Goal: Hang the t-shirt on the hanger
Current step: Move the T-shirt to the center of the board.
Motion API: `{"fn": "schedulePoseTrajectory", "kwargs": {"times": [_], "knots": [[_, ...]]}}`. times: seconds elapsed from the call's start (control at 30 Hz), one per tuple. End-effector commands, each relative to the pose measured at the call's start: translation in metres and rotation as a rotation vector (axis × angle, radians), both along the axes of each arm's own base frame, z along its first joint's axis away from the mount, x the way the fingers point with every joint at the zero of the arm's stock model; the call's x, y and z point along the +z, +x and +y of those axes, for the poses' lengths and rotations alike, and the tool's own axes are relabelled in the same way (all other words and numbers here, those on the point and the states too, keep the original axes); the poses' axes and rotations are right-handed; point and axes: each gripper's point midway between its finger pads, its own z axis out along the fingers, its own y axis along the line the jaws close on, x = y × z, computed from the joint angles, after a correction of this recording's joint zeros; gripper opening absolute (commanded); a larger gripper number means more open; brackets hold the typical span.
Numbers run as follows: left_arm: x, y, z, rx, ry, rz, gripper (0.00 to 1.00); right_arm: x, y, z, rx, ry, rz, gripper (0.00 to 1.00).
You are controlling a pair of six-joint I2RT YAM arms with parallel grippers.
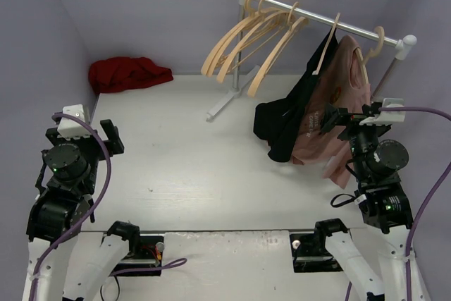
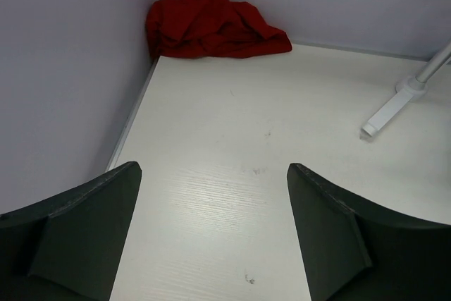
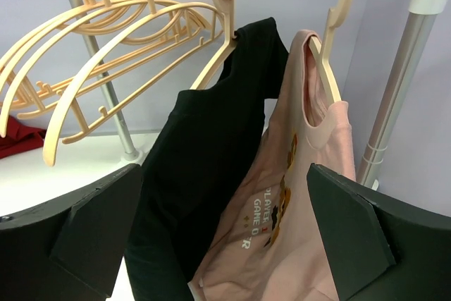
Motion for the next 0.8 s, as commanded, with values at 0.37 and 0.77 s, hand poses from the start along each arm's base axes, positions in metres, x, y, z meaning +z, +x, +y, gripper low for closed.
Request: {"fn": "schedulePoseTrajectory", "kwargs": {"times": [0.37,0.77], "knots": [[-0.022,0.137,-0.036,0.071,-0.187,0.082,0.80,0.014,-0.004,0.021,0.107,0.027,-0.059,1.00],[-0.085,0.300,0.043,0.434,-0.425,0.022,0.80,0.008,-0.006,0.035,0.180,0.064,-0.046,1.00]]}}
